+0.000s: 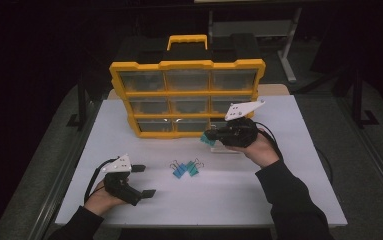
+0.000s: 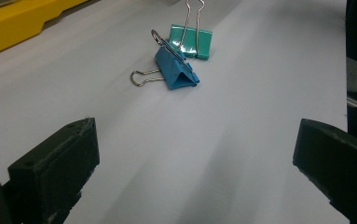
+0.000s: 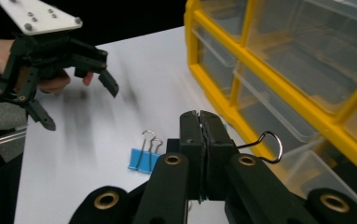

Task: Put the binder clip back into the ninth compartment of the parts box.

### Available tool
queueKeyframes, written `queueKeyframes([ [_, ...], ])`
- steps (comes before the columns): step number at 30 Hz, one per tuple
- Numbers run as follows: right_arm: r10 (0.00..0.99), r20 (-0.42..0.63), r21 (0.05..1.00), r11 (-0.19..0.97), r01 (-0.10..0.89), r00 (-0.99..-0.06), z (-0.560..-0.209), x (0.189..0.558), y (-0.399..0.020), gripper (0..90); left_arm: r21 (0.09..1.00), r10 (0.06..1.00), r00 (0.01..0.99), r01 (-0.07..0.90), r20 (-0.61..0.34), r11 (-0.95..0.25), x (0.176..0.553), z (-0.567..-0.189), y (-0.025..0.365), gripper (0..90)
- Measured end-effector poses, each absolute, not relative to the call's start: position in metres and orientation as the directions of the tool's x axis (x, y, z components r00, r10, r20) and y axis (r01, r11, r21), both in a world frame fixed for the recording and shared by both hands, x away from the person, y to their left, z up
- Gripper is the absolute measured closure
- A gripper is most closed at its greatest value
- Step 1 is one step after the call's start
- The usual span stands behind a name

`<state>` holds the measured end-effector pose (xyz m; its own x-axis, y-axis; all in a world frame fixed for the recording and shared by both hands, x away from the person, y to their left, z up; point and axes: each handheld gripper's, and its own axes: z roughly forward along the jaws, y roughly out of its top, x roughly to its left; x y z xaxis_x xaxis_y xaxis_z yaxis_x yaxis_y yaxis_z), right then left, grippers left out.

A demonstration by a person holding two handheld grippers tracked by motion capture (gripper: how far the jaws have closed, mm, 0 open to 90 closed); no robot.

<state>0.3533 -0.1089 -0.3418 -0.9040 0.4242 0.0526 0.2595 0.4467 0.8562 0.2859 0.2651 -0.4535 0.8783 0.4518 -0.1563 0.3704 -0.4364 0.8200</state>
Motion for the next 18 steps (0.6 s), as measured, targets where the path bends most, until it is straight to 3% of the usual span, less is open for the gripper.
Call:
queueKeyframes([
  [18,0.578,0.048,0.864,0.385,0.324,-0.815,-0.346,0.371,-0.154,87.1,0.821,0.455,0.877,0.37,-0.154,-0.435,0.286,-0.453,0.265,0.0],
])
